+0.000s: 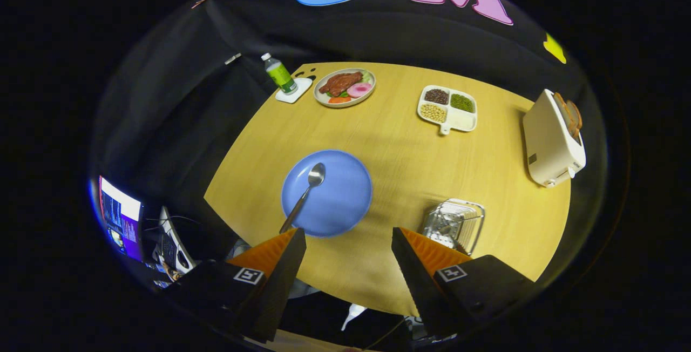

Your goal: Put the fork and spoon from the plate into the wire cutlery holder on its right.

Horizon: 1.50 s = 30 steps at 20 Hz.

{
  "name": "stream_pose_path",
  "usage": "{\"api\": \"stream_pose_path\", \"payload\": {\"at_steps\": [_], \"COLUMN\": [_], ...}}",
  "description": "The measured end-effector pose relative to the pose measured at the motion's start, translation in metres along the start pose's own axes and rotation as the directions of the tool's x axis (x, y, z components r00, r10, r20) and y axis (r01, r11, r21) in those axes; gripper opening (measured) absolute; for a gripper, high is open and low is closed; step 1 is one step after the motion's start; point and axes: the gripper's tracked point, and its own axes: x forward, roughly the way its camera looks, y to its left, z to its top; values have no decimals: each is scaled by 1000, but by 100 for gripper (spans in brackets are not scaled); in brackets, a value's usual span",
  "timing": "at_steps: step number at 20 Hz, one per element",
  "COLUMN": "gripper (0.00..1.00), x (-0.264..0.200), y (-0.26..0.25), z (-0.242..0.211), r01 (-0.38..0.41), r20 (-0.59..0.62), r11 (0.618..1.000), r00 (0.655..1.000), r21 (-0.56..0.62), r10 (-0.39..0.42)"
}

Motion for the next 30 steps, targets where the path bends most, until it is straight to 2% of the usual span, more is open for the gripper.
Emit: {"api": "stream_pose_path", "payload": {"at_steps": [2,8,14,17,18,21,23,24,25,26,30], "gripper": [100,100,96,84,76,71,55,36,32,23,14], "x": [24,104,169,190,194,198,202,207,207,208,206], "y": [21,64,63,63,64,70,73,75,76,77,83], "z": [-10,-20,-24,-32,-33,-42,-46,-49,-47,-48,-49], "r01": [-26,-34,44,71,74,78,88,90,90,88,43], "r20": [-22,-83,-156,-200,-210,-230,-265,-275,-275,-278,-265], "r11": [999,985,972,955,950,941,928,918,912,911,920], "r00": [999,995,988,980,978,973,964,961,961,960,962], "r21": [35,169,231,289,304,329,363,386,400,402,389], "r10": [27,49,-8,-12,-9,0,12,21,26,29,67]}}
